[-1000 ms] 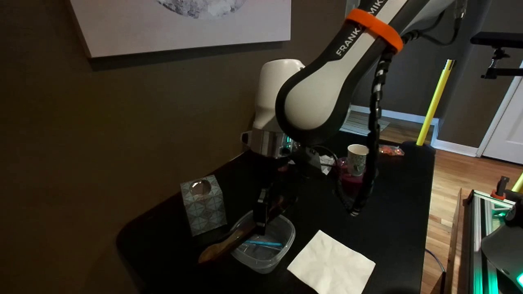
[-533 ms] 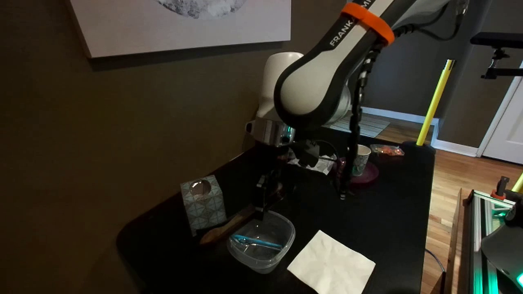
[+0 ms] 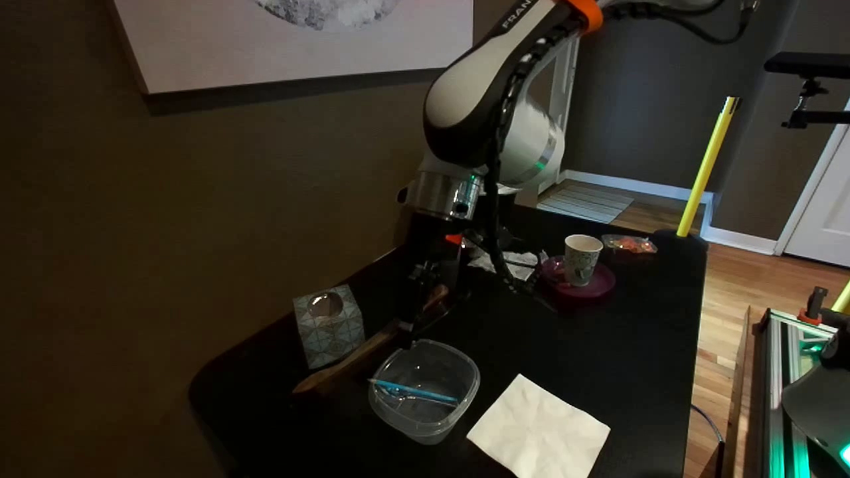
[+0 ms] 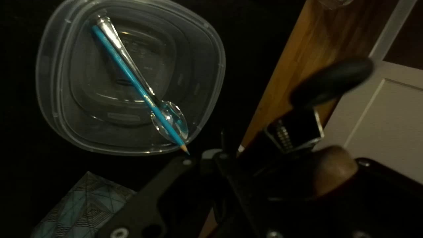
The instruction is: Put the wooden spoon and tongs on top of the tissue box.
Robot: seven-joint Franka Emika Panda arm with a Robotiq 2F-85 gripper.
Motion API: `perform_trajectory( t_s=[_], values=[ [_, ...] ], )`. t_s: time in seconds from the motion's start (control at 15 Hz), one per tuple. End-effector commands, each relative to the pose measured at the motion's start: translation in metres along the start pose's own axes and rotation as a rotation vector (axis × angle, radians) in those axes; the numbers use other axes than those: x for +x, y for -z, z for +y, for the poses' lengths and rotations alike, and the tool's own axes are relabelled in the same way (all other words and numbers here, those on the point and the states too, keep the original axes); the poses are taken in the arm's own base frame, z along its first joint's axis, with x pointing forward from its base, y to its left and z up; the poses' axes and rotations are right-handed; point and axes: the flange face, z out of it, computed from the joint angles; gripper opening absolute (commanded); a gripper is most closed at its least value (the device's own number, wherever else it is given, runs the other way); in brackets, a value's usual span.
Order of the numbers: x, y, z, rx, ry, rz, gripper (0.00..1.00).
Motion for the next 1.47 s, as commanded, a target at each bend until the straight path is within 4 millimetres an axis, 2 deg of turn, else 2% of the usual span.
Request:
perform_trajectory(
  t_s=[0.0,0.27,0.4,0.47,0.73,0.8,1.07,1.4],
  values=[
    [0.008,0.011,-0.005,0.093,-0.005,0.06,0.16],
    [0.02,0.013,-0.007,0.18,-0.025,0.155,0.16],
    [0.026,0.011,-0.006,0.18,-0.032,0.138,0.16],
    [0.02,0.013,-0.006,0.153,-0.03,0.145,0.41],
    [0.024,0.012,-0.005,0.157,-0.03,0.142,0.41],
    [0.031,0.013,-0.004,0.172,-0.002,0.163,0.16],
    [0.058,0.026,0.003,0.278,0.167,0.19,0.16],
    [0.092,0.029,0.017,0.39,0.398,0.096,0.16]
  ],
)
